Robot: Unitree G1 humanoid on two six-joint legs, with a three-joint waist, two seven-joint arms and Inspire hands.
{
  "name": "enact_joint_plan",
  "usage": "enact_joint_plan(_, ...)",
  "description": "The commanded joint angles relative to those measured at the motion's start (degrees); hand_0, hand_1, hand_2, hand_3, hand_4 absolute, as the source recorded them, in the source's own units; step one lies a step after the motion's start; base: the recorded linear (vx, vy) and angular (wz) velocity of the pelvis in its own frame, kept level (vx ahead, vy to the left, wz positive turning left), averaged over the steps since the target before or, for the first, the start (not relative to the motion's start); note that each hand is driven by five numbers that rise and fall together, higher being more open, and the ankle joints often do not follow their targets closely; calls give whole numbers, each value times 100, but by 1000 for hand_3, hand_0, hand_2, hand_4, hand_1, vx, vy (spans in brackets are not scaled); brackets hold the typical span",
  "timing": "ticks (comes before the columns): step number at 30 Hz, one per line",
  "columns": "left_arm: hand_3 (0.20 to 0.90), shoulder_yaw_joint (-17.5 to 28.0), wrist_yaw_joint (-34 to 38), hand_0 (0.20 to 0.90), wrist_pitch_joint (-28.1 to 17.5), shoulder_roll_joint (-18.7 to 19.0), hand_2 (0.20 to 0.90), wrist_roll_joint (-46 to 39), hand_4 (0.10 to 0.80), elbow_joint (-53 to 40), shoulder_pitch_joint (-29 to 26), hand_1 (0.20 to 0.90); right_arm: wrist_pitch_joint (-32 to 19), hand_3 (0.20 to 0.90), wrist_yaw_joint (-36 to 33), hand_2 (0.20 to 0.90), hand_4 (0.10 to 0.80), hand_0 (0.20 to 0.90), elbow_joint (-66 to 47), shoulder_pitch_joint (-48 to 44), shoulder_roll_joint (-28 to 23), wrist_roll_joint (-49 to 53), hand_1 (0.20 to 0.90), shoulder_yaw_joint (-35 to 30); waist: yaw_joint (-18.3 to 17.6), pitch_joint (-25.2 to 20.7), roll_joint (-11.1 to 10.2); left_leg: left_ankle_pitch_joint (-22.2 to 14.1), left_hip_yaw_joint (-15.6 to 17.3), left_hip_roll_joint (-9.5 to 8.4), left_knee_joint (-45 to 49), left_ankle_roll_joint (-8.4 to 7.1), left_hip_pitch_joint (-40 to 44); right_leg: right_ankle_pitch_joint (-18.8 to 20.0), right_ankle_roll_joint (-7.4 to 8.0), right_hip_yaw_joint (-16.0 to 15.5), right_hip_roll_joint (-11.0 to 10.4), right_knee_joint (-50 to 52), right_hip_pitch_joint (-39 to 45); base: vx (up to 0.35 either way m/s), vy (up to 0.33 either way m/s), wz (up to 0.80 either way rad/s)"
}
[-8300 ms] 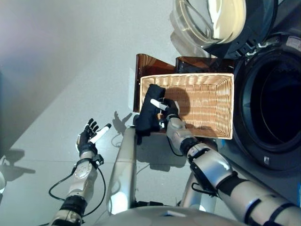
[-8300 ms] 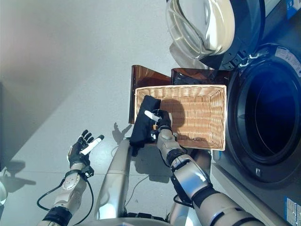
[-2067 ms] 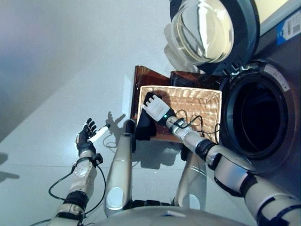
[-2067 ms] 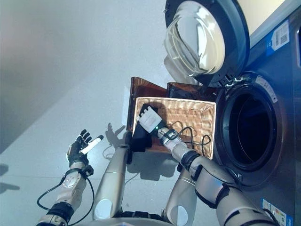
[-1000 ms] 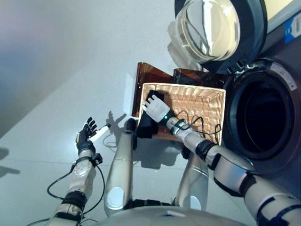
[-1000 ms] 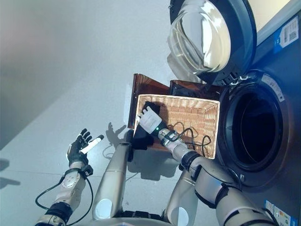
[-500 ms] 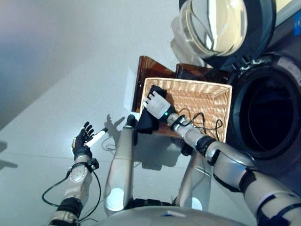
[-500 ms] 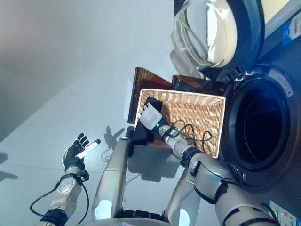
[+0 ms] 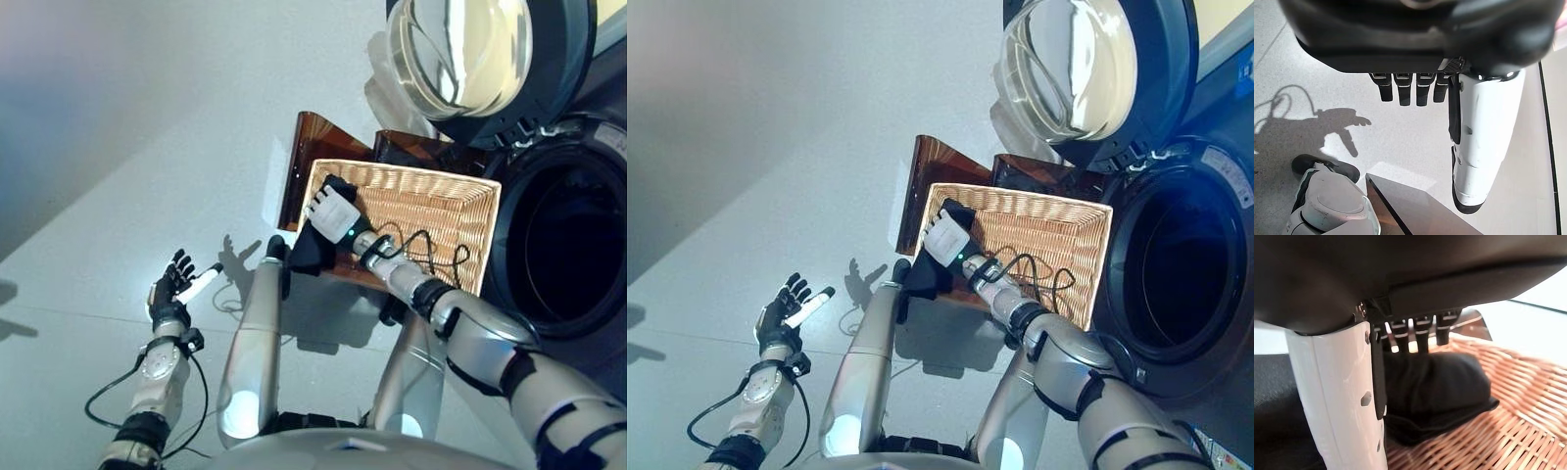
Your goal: Pick up the clothes and place them into the washing machine
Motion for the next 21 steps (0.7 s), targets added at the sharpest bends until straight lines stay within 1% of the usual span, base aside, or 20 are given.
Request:
enact_joint_plan(1, 900, 261, 21, 900, -437, 531, 900, -20, 800, -338, 311, 900, 16, 200, 0, 200, 300, 200, 114, -321, 72, -264, 200, -85, 154, -219, 166, 10, -179, 233, -139, -252, -158, 162, -52, 440, -166, -179, 20, 0, 0, 0)
enact_joint_plan(21, 900, 296, 25, 900, -412, 547, 900, 15, 800, -309, 287, 900, 52, 200, 56, 200, 300, 200, 42, -342, -22, -303, 200, -118, 77, -169, 144, -44, -149, 250, -97, -228, -114, 133, -43, 496, -148, -141, 19, 0, 0, 0)
